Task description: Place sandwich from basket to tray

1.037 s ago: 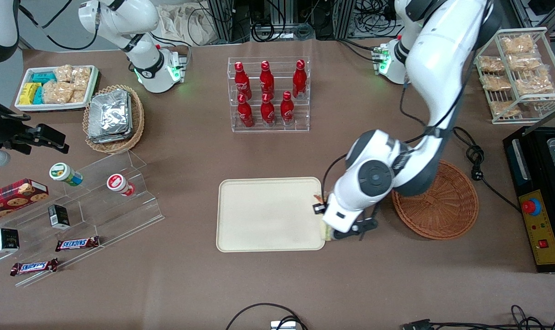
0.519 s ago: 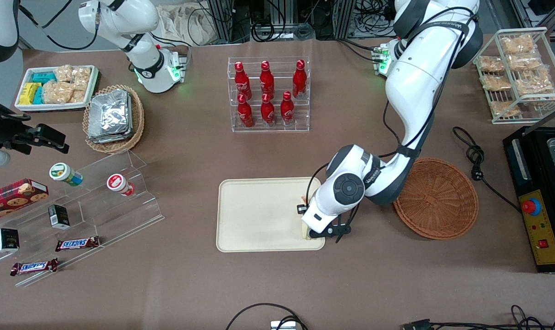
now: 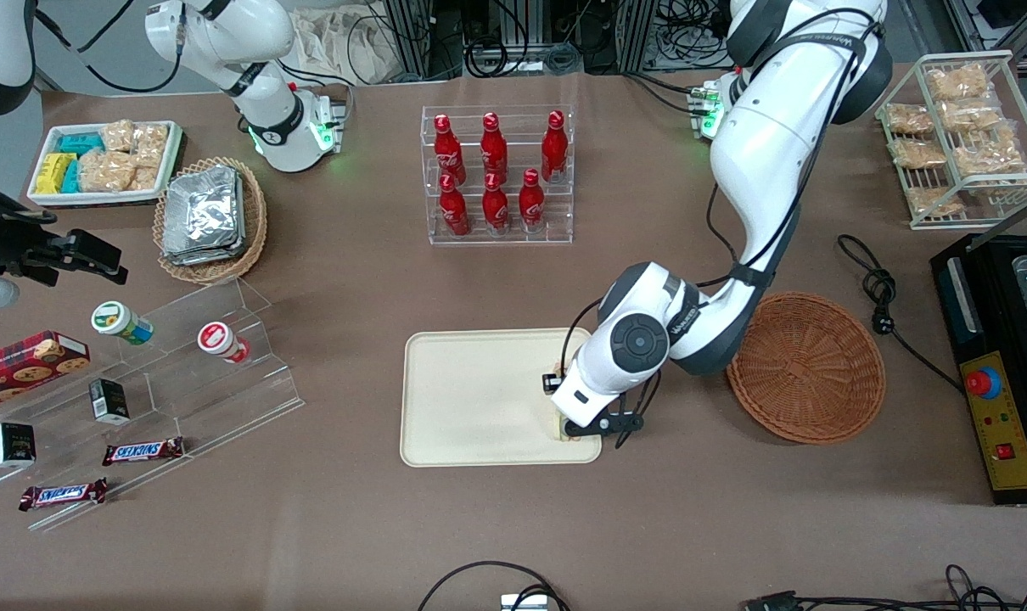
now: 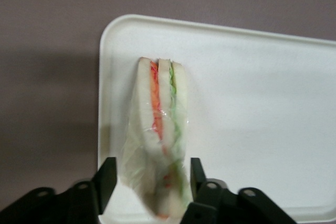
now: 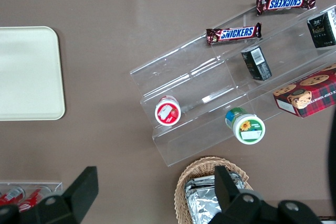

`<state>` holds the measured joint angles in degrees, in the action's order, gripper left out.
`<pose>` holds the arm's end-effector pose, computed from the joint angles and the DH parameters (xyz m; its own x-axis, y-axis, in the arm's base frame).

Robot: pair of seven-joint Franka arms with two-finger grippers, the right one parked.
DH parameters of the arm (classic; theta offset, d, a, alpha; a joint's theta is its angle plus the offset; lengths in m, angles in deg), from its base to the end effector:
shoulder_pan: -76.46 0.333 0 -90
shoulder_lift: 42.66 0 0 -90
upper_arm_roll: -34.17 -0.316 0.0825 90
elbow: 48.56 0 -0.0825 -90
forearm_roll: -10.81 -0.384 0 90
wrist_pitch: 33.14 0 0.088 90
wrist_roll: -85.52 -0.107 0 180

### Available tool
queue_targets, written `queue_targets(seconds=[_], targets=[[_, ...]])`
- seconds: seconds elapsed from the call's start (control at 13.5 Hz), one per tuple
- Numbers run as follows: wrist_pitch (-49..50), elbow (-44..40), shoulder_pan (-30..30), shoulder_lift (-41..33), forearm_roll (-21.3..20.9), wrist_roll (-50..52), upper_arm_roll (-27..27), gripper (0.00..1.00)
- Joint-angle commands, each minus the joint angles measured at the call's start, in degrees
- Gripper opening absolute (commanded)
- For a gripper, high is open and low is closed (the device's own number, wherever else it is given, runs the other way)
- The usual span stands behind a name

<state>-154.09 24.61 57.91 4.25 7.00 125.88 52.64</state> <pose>0.6373 -0.3994 0.2825 0.9897 0.1213 -0.0766 0.1325 -0.9776 0.1633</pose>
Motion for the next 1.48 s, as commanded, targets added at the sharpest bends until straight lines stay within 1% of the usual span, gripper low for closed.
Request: queue_targets(seconds=[0.0,0.07,0.22,0.37,0.52,0.59,0.74,0.89,0.96,1.11,1.19,1.41], targets=[[1.8,9.1,3.5,-11.5,0.5,2.0,-0.5,1.00],[1.8,13.2,5.9,-15.0,0.4,1.7,-0.3,1.00],[1.3,22.1,8.3,-23.3,0.3,-1.1,-0.5,1.00],[1.5,31.4,12.9,-31.7,0.5,-7.2,-0.4,1.00],[3.3,36.8,16.2,-38.6,0.6,-11.0,-0.5,1.00],[6.4,36.9,18.3,-40.5,0.6,-12.5,-0.5,1.00],[12.6,36.0,23.0,-43.6,0.7,-18.9,-0.5,1.00],[16.1,34.8,28.4,-45.7,0.7,-24.4,-0.6,1.00],[18.4,32.6,30.1,-45.7,0.7,-26.4,-0.6,1.00],[23.0,27.3,32.5,-44.4,0.6,-26.7,-0.7,1.00],[23.6,25.2,33.6,-43.8,0.7,-26.7,-0.7,1.00],[25.0,18.4,34.1,-38.7,-0.2,-23.4,-0.7,1.00]])
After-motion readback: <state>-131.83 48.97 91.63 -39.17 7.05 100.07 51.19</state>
